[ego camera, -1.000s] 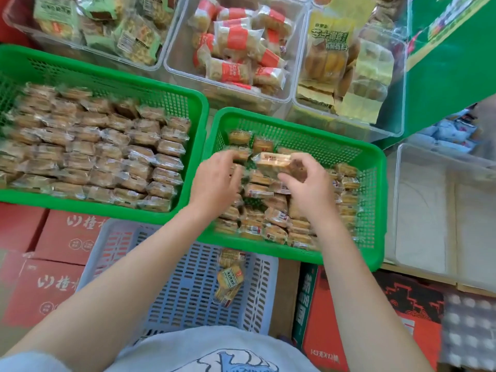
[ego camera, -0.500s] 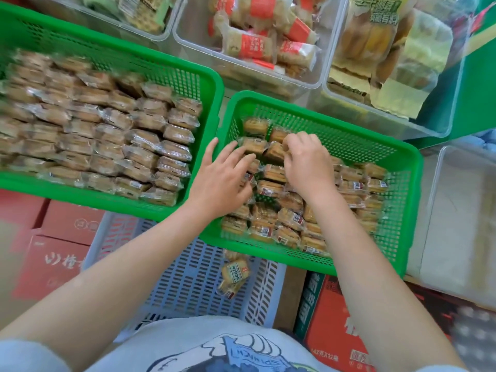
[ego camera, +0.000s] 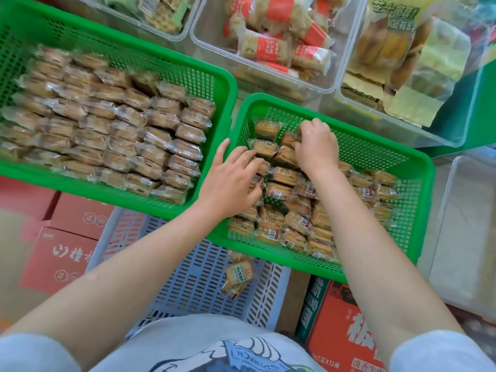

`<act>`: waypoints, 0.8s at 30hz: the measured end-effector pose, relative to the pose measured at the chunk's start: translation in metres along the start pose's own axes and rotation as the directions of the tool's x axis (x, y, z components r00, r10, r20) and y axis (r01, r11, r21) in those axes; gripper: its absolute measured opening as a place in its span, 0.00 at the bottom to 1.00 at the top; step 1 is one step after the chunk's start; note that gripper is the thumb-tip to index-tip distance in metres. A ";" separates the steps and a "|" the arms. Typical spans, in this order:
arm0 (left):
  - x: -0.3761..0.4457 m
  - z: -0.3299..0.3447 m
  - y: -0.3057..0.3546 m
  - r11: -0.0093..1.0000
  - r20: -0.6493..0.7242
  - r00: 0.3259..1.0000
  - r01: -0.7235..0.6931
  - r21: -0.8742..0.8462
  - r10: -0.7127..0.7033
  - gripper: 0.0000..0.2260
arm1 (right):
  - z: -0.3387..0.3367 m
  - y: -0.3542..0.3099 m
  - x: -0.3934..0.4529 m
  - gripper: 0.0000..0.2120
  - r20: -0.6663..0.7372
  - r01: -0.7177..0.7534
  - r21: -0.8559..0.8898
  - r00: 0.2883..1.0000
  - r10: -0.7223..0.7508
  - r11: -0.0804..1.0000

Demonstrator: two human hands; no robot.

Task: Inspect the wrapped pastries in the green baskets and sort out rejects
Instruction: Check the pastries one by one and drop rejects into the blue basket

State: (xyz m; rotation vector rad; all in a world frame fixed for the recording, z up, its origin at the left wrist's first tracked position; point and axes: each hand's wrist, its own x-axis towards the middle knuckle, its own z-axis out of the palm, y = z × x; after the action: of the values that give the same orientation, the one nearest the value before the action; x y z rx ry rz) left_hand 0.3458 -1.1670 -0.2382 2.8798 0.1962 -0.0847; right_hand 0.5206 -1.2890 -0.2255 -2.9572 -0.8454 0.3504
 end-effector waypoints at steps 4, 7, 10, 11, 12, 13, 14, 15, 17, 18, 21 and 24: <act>0.000 0.000 0.000 1.000 0.017 1.000 0.004 0.003 -0.004 0.26 | 0.000 0.002 -0.001 0.06 -0.021 -0.036 0.028 0.999 0.037 0.999; 0.000 -0.001 0.001 1.000 0.020 1.000 -0.004 0.004 0.004 0.25 | -0.006 0.003 -0.008 0.05 -0.123 0.003 0.043 0.992 0.003 0.999; 0.000 -0.002 0.001 1.000 0.027 1.000 -0.001 -0.009 0.002 0.26 | -0.023 0.003 -0.025 0.04 -0.251 0.056 0.132 0.968 -0.021 0.990; 0.000 -0.003 0.001 1.000 0.029 1.000 0.001 -0.012 -0.001 0.26 | -0.031 0.003 -0.032 0.03 -0.293 0.079 0.187 0.956 -0.021 0.979; 0.000 -0.004 0.002 1.000 0.034 0.999 0.002 -0.016 -0.002 0.27 | -0.039 0.004 -0.041 0.03 -0.330 0.097 0.242 0.944 -0.013 0.965; -0.001 -0.006 0.002 1.000 0.039 0.999 0.003 -0.022 -0.002 0.27 | -0.048 0.004 -0.051 0.03 -0.360 0.111 0.290 0.933 0.001 0.951; -0.001 -0.008 0.002 0.999 0.043 0.999 0.006 -0.034 -0.004 0.28 | -0.058 0.003 -0.060 0.02 -0.385 0.118 0.329 0.923 0.018 0.937; -0.001 -0.010 0.002 0.999 0.049 0.999 0.012 -0.052 -0.010 0.28 | -0.068 0.003 -0.069 0.03 -0.407 0.124 0.356 0.913 0.035 0.926; -0.002 -0.015 0.003 0.991 0.068 0.997 0.050 -0.127 -0.042 0.29 | -0.082 0.002 -0.086 0.03 -0.421 0.117 0.386 0.905 0.062 0.915; -0.003 -0.019 0.006 0.978 0.072 0.995 0.081 -0.194 -0.068 0.29 | -0.087 0.001 -0.093 0.03 -0.411 0.105 0.399 0.908 0.075 0.911; -0.012 -0.042 0.025 0.860 0.034 0.986 0.156 -0.486 -0.160 0.26 | -0.102 -0.005 -0.112 0.02 -0.385 0.051 0.479 0.909 0.157 0.876; -0.028 -0.075 0.044 0.419 0.224 0.945 0.309 -0.854 -0.240 0.22 | -0.113 -0.014 -0.138 0.02 -0.273 -0.047 0.663 0.914 0.300 0.747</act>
State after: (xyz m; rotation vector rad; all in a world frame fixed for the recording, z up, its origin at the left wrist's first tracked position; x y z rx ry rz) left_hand 0.3275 -1.1933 -0.1527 1.7425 0.5276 -0.1005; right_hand 0.4246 -1.3476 -0.0862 -2.3248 -0.2970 0.0596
